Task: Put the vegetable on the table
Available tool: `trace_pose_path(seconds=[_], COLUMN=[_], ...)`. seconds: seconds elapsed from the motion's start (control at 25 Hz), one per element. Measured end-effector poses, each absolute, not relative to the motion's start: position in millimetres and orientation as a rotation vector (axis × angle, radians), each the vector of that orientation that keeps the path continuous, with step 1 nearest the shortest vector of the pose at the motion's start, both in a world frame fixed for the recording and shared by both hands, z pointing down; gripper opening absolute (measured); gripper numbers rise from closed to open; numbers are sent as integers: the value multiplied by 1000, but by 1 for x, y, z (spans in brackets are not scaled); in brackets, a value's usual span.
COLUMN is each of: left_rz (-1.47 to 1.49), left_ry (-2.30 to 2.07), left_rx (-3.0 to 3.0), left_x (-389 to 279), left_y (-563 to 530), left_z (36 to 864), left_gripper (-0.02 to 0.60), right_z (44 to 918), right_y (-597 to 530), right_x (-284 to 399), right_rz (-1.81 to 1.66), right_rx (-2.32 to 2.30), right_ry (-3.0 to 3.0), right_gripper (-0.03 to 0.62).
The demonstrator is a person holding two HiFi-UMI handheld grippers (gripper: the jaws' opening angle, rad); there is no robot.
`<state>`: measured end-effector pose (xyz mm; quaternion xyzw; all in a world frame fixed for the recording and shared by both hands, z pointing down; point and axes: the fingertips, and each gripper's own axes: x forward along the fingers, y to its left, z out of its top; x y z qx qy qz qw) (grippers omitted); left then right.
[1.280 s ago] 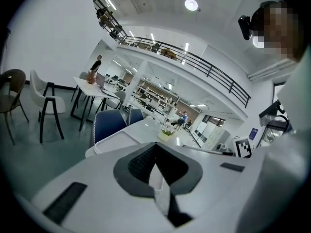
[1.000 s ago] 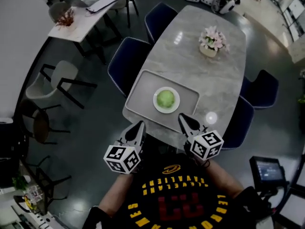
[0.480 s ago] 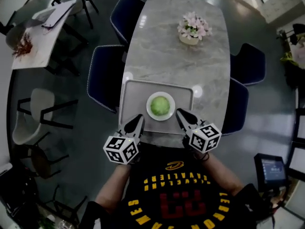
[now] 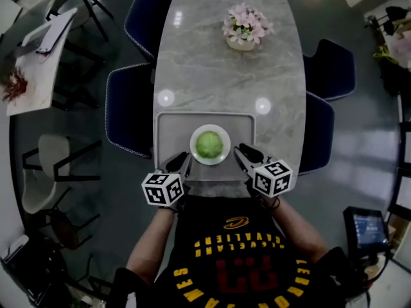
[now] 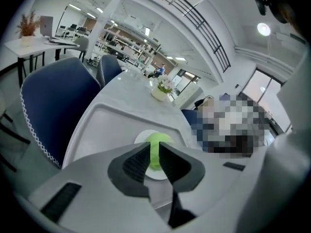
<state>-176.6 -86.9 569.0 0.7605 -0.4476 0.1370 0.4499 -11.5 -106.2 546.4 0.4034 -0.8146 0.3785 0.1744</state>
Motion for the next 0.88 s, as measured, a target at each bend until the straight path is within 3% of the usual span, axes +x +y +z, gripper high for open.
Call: trace_pose_path(seconds=[0.2,0.88], left_rz=[415,529], left_ry=[-1103,-1059], left_rx=[1767,1640], left_x=[-177,-171], left_y=[-83,-87], left_z=[604,653], left_gripper=[75,75], right_z=[585,658], right_y=[-106,-105], right_x=[-5,-13], right_rz=[1155,1327], right_rx=[1060,983], right_ry=[-2236,-2056], right_gripper=[78,78])
